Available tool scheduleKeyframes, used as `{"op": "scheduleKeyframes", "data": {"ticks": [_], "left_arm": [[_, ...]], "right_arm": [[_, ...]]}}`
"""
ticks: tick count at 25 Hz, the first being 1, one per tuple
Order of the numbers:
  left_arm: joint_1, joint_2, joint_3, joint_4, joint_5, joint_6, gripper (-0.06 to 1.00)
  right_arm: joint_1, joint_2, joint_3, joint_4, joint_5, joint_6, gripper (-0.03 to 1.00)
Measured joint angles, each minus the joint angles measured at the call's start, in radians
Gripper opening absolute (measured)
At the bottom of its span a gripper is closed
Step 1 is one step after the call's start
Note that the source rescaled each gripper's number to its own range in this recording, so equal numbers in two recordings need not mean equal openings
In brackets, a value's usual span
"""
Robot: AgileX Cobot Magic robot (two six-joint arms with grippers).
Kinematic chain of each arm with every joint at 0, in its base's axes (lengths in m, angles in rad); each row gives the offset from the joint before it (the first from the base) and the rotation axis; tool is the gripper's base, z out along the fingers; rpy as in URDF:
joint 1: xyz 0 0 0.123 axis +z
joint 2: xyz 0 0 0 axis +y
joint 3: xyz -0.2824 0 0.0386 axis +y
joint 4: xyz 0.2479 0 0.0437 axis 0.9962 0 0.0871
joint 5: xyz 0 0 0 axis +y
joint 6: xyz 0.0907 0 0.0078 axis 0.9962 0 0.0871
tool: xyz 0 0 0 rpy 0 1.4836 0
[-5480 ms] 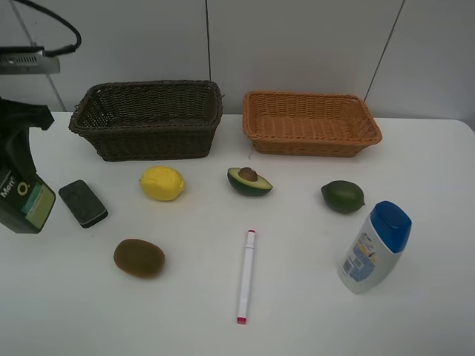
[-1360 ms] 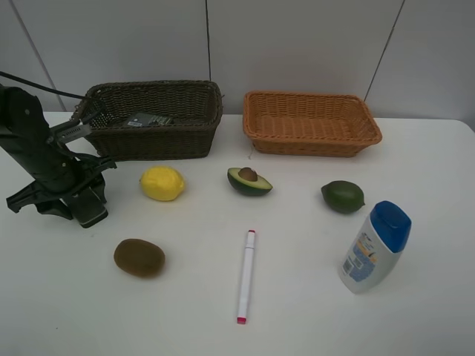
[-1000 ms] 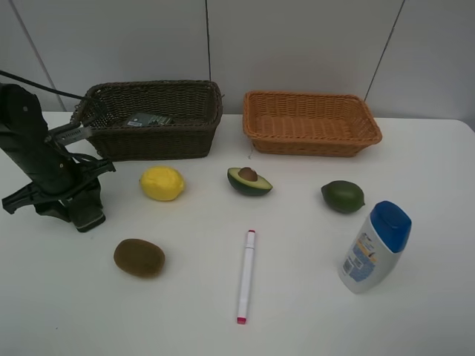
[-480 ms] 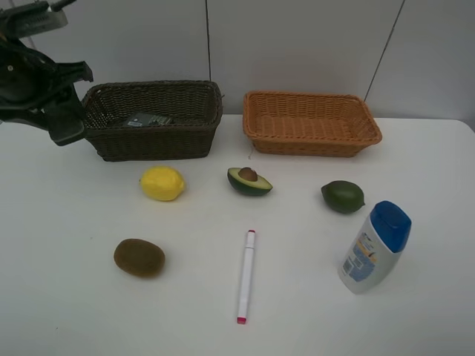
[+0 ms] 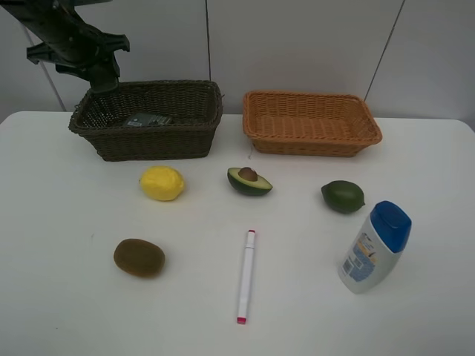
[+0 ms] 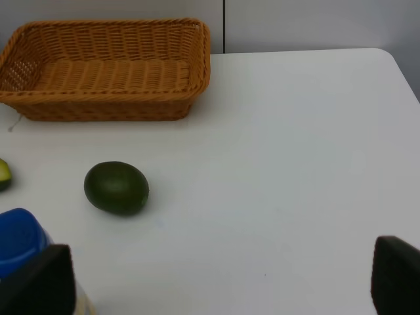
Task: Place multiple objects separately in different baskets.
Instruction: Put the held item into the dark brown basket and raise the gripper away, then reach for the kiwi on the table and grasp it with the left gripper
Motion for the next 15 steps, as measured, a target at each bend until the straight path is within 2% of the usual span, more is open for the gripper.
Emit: {"op": "scheduleKeyframes", "data": {"ticks": [1,2,4,6,8,11,15], "left_arm": [[0.000,0.036,-0.023,0.002,0.016,0.002,0.34],[0.000,0.067,-0.048,0.003,0.043,0.003,0.43],[0.000,0.106,-0.091,0.003,0.082,0.003,0.74],[0.000,0.122,-0.115,0.002,0.105,0.005,0.93],[0.000,0.123,-0.129,-0.007,0.111,0.006,0.98],[0.000,0.117,-0.168,-0.032,0.167,0.007,1.00],[0.000,0.083,-0.249,-0.075,0.378,0.007,1.00]], "right_arm": [[0.000,0.000,0.000,0.000,0.000,0.000,0.99],[0.000,0.000,0.000,0.000,0.000,0.000,0.99],[0.000,0.000,0.000,0.000,0.000,0.000,0.99],[0.000,0.000,0.000,0.000,0.000,0.000,0.99],[0.000,0.000,0.000,0.000,0.000,0.000,0.99],[0.000,0.000,0.000,0.000,0.000,0.000,0.99],[0.000,0.000,0.000,0.000,0.000,0.000,0.99]]}}
